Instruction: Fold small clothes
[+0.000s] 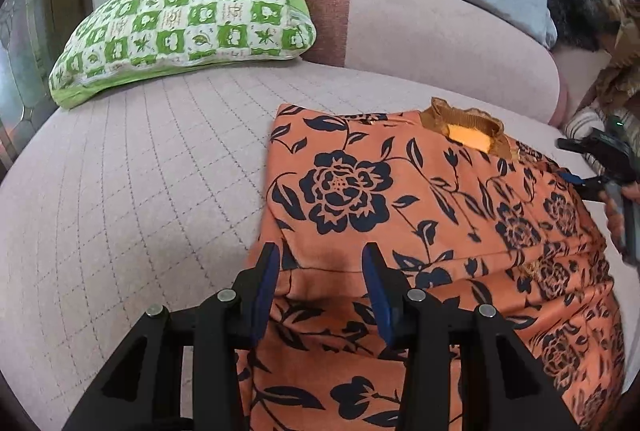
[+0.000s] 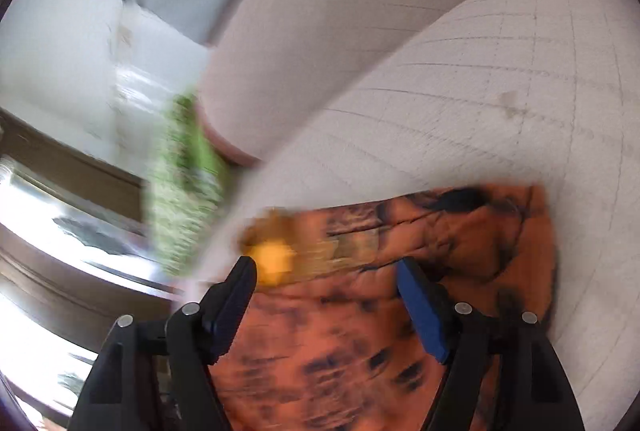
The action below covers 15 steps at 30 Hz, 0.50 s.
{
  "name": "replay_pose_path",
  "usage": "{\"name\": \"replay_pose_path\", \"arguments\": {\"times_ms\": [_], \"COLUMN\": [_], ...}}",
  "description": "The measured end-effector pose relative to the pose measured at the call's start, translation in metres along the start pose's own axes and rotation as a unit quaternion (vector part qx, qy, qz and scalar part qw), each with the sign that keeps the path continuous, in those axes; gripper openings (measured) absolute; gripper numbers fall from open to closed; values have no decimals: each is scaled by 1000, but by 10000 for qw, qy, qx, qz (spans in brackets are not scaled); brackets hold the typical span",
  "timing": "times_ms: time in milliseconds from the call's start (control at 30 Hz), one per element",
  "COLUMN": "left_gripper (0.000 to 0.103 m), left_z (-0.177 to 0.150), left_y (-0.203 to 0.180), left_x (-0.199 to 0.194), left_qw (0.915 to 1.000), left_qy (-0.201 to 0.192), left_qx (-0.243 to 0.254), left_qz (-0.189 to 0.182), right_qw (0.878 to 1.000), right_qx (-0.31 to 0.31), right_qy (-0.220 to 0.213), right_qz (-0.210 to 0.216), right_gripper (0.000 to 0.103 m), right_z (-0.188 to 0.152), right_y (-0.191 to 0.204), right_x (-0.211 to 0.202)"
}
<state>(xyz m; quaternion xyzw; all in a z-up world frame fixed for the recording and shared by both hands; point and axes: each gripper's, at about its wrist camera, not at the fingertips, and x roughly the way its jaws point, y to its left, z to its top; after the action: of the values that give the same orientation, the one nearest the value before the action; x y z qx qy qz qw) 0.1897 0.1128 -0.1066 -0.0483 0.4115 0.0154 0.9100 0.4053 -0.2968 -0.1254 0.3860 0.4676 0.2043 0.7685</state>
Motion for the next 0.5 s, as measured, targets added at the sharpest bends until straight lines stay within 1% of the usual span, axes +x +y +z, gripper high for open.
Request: {"name": "replay_pose_path", "arguments": {"times_ms": [33,67,100,133,167,267,300,333,367,400,433,467,500], "left_gripper": [43,43,43,43,43,43,43,43,43,43,43,43,43], "left_z": [-1,-1,0,0,1,2,2,2,1,1,1,0,0], "left_y": [0,0,1,2,3,1,1,0,0,0,1,4,7], "left_x": [1,1,2,2,0,-5,-5,-5,-5,-4,-4,-3,-3], "left_qw": [10000,10000,10000,10000,10000,9999,9999,9999,9999,10000,10000,10000,9999], "left_qy": [0,7,21,29,11,-112,-120,-113,-102,-95,-85,-69,-51], "left_qx": [25,26,8,-34,-72,-32,-20,-13,-5,5,-9,-59,-113], "left_qz": [24,25,20,5,-22,-37,-39,-50,-41,-20,4,17,28], "right_qw": [9995,9976,9976,9974,9968,9972,9979,9991,9998,9998,9994,9979,9963], "right_qx": [316,600,493,340,241,30,2,35,64,45,74,387,500], "right_qy": [-25,-241,-462,-631,-737,-744,-642,-400,-141,42,-58,-365,-569], "right_qz": [50,231,145,-52,-171,63,111,158,80,-205,-335,-379,-397], "right_gripper": [74,74,74,75,75,75,75,76,74,70,64,67,68], "right_z": [3,7,9,10,10,5,5,2,0,-1,0,0,0], "right_y": [-12,-16,-13,-6,-2,9,8,5,-4,-21,-29,-35,-30], "right_x": [6,4,-4,-5,-9,-13,-16,-8,-9,-17,-16,-25,-30]}}
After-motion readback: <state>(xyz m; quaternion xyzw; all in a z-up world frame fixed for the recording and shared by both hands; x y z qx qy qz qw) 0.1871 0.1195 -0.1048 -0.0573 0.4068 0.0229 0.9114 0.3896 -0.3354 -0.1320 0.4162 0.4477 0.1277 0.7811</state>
